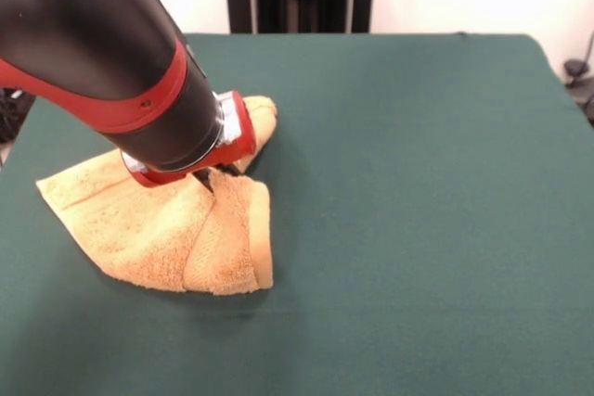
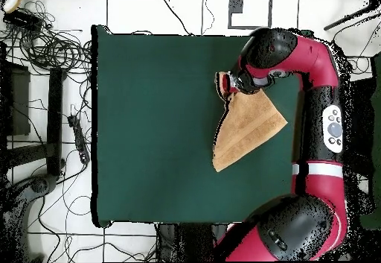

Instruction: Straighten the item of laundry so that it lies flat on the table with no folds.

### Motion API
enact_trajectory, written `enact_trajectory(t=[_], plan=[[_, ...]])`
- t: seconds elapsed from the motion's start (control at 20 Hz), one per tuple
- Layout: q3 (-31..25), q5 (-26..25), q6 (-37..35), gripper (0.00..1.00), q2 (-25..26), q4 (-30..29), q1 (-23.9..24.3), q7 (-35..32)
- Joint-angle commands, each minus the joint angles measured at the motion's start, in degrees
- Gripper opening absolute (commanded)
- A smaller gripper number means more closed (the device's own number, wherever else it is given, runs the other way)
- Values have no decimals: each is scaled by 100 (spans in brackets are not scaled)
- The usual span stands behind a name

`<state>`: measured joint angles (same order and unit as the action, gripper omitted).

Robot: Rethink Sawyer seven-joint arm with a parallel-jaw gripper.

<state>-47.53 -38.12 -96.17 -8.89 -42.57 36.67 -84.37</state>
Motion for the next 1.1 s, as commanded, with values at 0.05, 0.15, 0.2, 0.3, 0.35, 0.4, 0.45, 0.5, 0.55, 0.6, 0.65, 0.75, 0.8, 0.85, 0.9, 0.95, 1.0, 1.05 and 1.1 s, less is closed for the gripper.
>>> enact_trajectory(t=[0.05, 0.15, 0.2, 0.3, 0.35, 0.4, 0.45, 0.5, 0.55, 0.6, 0.65, 0.75, 0.8, 0.85, 0.9, 0.95, 1.0, 1.05, 1.1], plan=[[659, 299, 521, 0, -109, -741, -309, -1313], [730, 384, 488, 0, -144, -731, -320, -1251], [765, 431, 445, 0, -141, -701, -333, -1225], [849, 487, 617, 0, -181, -826, -337, -1216], [892, 545, 896, 0, -244, -1042, -312, -1323], [932, 609, 1178, 0, -296, -1255, -280, -1452], [980, 655, 1381, 0, -335, -1407, -277, -1522], [1023, 701, 1541, 0, -365, -1527, -274, -1582], [1069, 745, 1647, 0, -389, -1603, -292, -1625], [1117, 749, 1702, 0, -413, -1638, -319, -1606], [1169, 757, 1716, 0, -425, -1642, -359, -1576], [1293, 781, 1643, 0, -449, -1630, -433, -1463], [1352, 799, 1609, 0, -446, -1600, -473, -1427], [1407, 841, 1573, 0, -446, -1597, -500, -1428], [1463, 895, 1545, 0, -446, -1605, -525, -1444], [1522, 938, 1501, 0, -443, -1603, -559, -1452], [1571, 994, 1500, 0, -452, -1649, -573, -1475], [1606, 1042, 1512, 0, -447, -1666, -590, -1471], [1655, 1071, 1583, 0, -469, -1734, -600, -1463]])
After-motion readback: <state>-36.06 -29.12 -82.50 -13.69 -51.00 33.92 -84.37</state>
